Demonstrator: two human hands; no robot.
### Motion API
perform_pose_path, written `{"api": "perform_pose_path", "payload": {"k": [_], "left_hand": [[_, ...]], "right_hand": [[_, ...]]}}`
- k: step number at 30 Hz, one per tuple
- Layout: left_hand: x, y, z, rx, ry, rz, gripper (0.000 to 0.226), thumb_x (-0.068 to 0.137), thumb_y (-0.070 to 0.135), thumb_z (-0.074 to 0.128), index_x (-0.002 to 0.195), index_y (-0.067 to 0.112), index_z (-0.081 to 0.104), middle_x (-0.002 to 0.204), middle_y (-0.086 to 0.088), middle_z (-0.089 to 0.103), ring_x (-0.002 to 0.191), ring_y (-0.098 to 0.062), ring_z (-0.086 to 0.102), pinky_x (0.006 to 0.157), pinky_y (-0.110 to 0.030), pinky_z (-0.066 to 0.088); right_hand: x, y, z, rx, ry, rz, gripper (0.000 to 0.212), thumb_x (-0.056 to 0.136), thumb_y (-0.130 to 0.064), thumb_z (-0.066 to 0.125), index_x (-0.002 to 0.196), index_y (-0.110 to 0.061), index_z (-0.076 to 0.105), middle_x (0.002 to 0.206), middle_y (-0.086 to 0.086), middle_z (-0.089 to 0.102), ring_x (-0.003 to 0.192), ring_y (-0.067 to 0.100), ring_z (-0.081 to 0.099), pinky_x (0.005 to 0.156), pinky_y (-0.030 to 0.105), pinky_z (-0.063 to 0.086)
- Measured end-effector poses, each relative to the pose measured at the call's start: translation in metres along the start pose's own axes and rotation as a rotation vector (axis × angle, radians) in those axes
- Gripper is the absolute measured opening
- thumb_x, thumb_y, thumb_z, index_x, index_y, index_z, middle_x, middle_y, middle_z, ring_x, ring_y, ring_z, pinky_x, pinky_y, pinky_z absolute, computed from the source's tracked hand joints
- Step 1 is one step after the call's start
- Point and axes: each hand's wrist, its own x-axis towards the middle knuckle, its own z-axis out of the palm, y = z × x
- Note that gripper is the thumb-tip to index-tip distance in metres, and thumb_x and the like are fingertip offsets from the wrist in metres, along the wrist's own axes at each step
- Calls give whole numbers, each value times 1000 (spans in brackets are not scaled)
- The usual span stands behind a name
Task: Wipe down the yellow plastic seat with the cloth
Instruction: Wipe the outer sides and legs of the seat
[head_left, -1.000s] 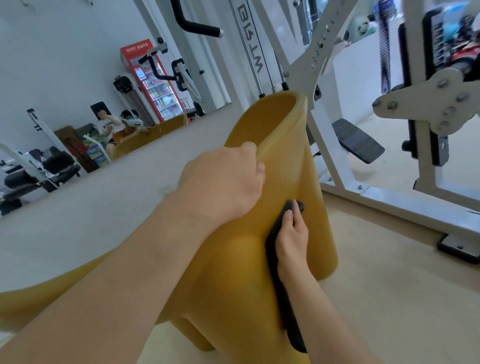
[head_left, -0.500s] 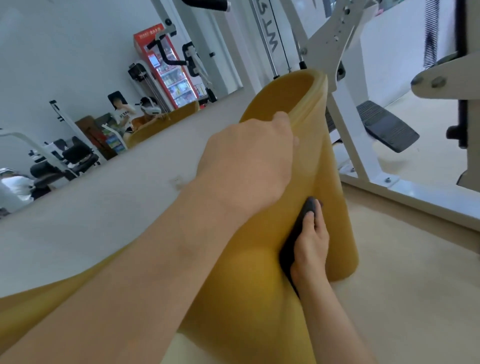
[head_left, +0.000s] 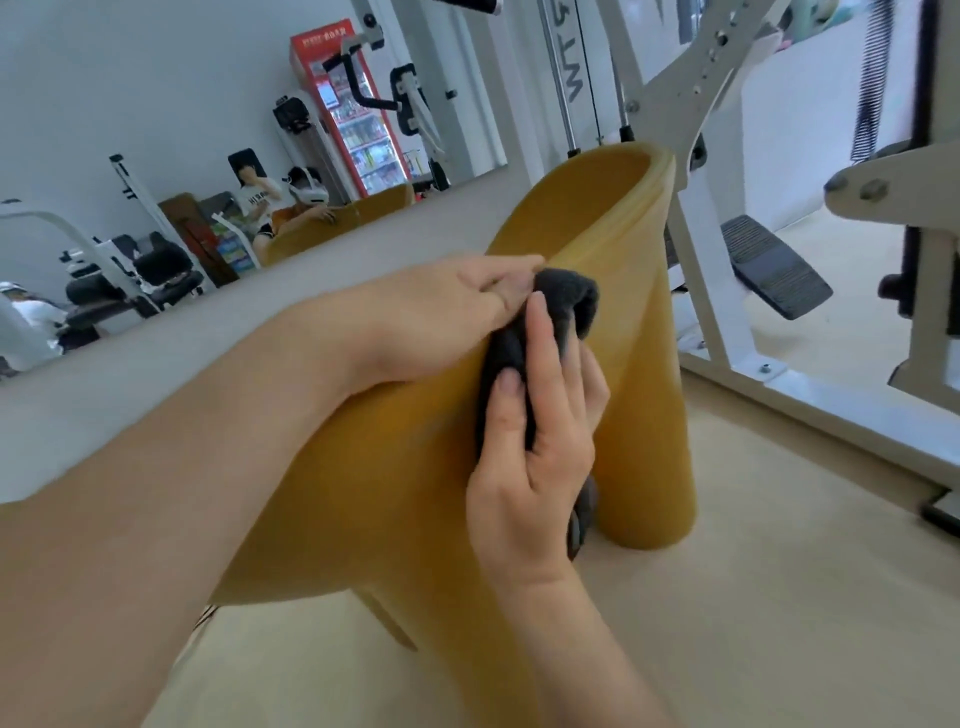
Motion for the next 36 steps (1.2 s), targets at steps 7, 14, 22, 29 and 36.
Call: {"api": "perform_pose_path", "payload": {"k": [7,14,22,29,36], "left_hand": [[-61,-35,-5,205,131,32,47,100,42,30,112,9,62,97,1,69,87,-13,62,79,-24,47],[-37,-28,-9,216,236,92,36,99,19,39,64,10,44,62,-7,49,60,-22,45,61,-40,36],[-114,-58,1,533,310,-35,60,81,67,5,112,40,49,75,9,61,67,-8,57,65,-31,48],[-107,-62,2,501,391,55,54,87,61,8,104,37,54,56,7,51,55,-8,52,57,-32,42],[-88,-44,10,491,365,31,50,96,53,14,102,26,55,63,5,55,59,-13,55,60,-35,48]], "right_hand": [[32,21,-7,-41,78,145,46,100,-29,38,146,-25,36,141,2,50,129,17,42,110,42,33],[-18,-16,17,-143,-13,-161,41,96,-12,48,137,-14,45,142,7,49,126,21,41,110,29,29],[40,-10,5,19,136,248,43,103,-25,38,146,-27,39,137,-21,43,121,-16,40,103,6,30],[-40,-20,18,-147,-69,-17,49,101,-22,37,149,-27,28,155,-5,30,146,15,22,118,37,23],[57,6,0,-170,156,395,44,105,-23,29,149,-16,34,151,-3,38,138,9,33,87,-7,14]]}}
